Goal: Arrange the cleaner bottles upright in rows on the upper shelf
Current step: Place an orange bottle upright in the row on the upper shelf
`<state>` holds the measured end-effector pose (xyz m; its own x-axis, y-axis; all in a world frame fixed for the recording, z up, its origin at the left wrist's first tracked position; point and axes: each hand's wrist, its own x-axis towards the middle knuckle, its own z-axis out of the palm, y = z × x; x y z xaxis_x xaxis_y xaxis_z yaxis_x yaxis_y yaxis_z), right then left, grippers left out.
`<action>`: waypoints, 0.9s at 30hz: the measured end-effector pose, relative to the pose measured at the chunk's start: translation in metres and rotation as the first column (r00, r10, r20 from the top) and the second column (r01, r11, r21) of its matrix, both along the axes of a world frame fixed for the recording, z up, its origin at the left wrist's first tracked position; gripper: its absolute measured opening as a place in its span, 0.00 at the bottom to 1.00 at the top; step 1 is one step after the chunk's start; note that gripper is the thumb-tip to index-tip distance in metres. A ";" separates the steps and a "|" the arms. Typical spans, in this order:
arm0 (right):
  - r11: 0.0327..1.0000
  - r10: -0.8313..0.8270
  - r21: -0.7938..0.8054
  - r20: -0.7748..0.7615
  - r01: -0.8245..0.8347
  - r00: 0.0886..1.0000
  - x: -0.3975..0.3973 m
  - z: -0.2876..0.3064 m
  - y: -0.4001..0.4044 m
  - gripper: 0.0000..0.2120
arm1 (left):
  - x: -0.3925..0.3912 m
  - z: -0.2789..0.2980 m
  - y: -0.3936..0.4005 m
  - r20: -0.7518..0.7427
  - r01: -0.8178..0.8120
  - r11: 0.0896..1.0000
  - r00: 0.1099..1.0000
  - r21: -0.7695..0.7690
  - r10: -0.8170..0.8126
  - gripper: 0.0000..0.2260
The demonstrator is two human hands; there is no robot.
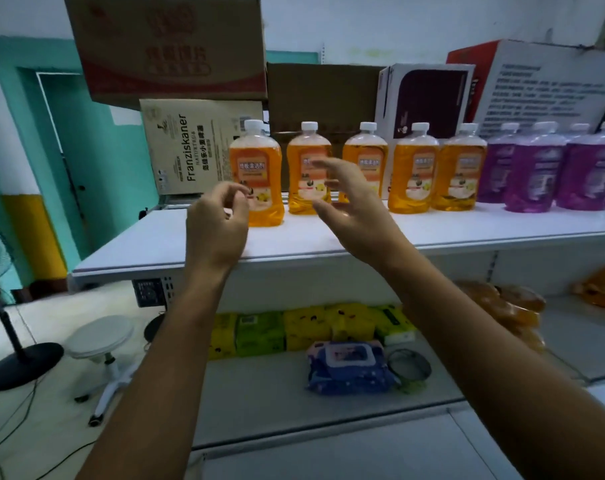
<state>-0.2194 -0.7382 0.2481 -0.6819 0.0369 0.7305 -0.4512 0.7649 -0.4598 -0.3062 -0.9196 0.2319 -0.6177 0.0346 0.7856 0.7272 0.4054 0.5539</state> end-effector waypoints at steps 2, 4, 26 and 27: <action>0.995 0.027 -0.094 0.010 -0.026 1.000 0.035 -0.025 0.011 0.21 | 0.022 -0.009 0.001 -0.127 0.111 0.991 0.987 0.075 -0.101 0.10; 0.980 0.059 -0.193 0.028 -0.052 0.998 0.065 -0.052 0.023 0.20 | 0.049 -0.029 0.009 -0.177 0.207 0.971 0.967 0.117 -0.185 0.10; 0.689 -0.406 -0.401 0.477 0.604 0.779 0.191 -0.257 0.268 0.21 | 0.123 -0.213 0.321 0.607 0.722 0.691 0.566 -0.037 -0.559 0.16; 0.696 -0.418 -0.359 0.501 0.622 0.758 0.188 -0.265 0.286 0.22 | 0.120 -0.218 0.340 0.649 0.715 0.698 0.553 -0.048 -0.522 0.17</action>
